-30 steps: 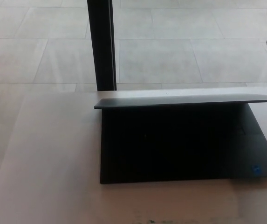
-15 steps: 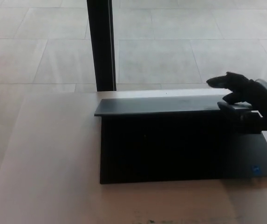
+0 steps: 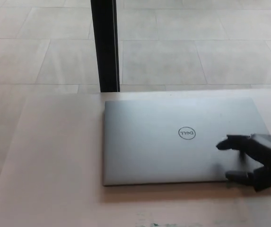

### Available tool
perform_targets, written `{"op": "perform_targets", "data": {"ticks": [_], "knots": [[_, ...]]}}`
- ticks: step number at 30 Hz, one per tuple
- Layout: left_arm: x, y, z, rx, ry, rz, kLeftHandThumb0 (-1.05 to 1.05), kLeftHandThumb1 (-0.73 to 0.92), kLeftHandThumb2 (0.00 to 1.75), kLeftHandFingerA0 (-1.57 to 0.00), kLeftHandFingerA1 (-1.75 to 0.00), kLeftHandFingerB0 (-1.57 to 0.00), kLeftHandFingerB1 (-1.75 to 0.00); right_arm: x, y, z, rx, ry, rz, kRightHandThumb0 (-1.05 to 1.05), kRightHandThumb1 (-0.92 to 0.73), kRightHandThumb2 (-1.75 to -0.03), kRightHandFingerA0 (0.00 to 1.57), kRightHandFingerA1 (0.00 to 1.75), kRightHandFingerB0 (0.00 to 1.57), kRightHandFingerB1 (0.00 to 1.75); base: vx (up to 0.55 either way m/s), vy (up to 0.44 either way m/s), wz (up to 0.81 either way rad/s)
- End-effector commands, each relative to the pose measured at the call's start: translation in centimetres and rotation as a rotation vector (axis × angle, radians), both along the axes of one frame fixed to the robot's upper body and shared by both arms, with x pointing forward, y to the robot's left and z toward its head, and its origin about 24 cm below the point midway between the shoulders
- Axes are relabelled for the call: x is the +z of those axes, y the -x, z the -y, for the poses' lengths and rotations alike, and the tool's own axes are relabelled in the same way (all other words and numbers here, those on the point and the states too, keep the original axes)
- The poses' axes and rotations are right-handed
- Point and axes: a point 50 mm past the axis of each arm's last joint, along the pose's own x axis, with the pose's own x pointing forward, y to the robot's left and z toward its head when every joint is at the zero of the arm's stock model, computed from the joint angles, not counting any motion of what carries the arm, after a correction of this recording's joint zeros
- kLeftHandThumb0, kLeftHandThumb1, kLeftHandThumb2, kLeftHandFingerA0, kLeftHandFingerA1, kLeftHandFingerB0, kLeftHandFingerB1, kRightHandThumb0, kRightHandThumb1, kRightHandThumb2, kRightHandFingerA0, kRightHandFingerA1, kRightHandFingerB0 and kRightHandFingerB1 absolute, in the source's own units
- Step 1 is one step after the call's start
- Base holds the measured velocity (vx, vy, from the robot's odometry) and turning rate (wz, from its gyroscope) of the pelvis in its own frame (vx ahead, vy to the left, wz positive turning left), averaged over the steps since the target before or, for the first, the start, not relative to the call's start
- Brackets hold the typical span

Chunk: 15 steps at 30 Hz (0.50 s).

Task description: The robot uses its right hand to push down on the lid of a laptop kept in the middle of the desk to close it

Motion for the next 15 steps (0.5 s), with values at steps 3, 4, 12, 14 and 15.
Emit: {"op": "perform_targets", "data": {"ticks": [3,4,12,14,15], "knots": [[0.7,0.8,-1.1,0.03,-0.021,0.017,-1.05,0.86,0.8,-0.14,-1.04,-0.02,-1.57,-7.0,5.7,4.9,0.014,0.341,-0.285,-0.65,-0.75,-0.63,0.38,0.55,0.38,0.38,0.0,0.0,0.0],[0.7,0.8,-1.1,0.027,-0.02,0.018,-1.05,0.85,0.78,-0.17,-1.07,-0.05,-1.59,-7.2,6.0,4.9,0.021,0.349,-0.29,-0.65,-0.75,-0.63,0.41,0.56,0.39,0.39,0.0,0.0,0.0],[0.7,0.8,-1.1,0.029,-0.02,0.016,-1.05,0.87,0.83,-0.14,-1.03,-0.01,-1.55,-8.0,6.5,5.5,-0.053,0.277,-0.352,-0.63,-0.75,-0.63,0.39,0.53,0.36,0.37,0.0,0.0,0.0],[0.7,0.8,-1.1,0.033,-0.019,0.017,-1.05,0.84,0.86,-0.18,-1.07,-0.06,-1.61,-7.4,6.1,5.8,-0.095,0.227,-0.343,-0.64,-0.77,-0.63,0.39,0.53,0.33,0.38,0.0,0.0,0.0],[0.7,0.8,-1.1,0.035,-0.019,0.014,-1.05,0.62,1.28,-0.24,-0.98,-0.28,-1.24,-6.9,5.8,6.0,-0.123,0.184,-0.337,-0.65,-0.77,-0.63,0.37,0.51,0.33,0.37,0.0,0.0,0.0]]}}
